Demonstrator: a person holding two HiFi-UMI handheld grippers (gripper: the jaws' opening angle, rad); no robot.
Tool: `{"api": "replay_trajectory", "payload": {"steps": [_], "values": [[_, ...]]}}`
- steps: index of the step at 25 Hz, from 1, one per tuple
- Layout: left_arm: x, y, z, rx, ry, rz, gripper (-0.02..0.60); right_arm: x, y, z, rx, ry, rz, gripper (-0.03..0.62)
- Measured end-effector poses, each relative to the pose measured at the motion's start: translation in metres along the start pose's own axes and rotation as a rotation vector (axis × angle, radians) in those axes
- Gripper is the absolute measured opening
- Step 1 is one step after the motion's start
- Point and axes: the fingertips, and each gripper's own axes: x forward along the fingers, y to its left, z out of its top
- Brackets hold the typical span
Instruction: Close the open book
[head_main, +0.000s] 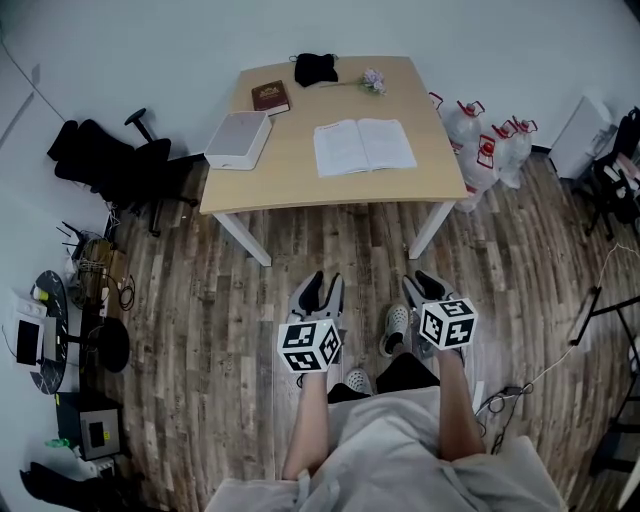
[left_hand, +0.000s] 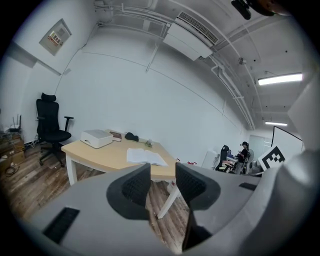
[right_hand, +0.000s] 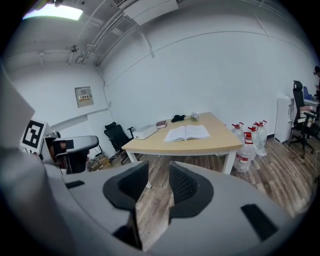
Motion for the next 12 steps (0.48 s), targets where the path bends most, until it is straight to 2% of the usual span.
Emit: {"api": "replay_trajectory", "payload": {"steps": [6, 12], "values": [[0.017, 0.029, 0.001, 0.001, 0.036, 0.054, 0.16, 0.032, -0.008, 0.012, 0.007, 0.009, 0.014, 0.137], [0.049, 0.06, 0.021, 0.008, 0.045, 0.096, 0.16, 0.079, -0.01, 0.038, 0.012, 0.014, 0.047, 0.138]]}}
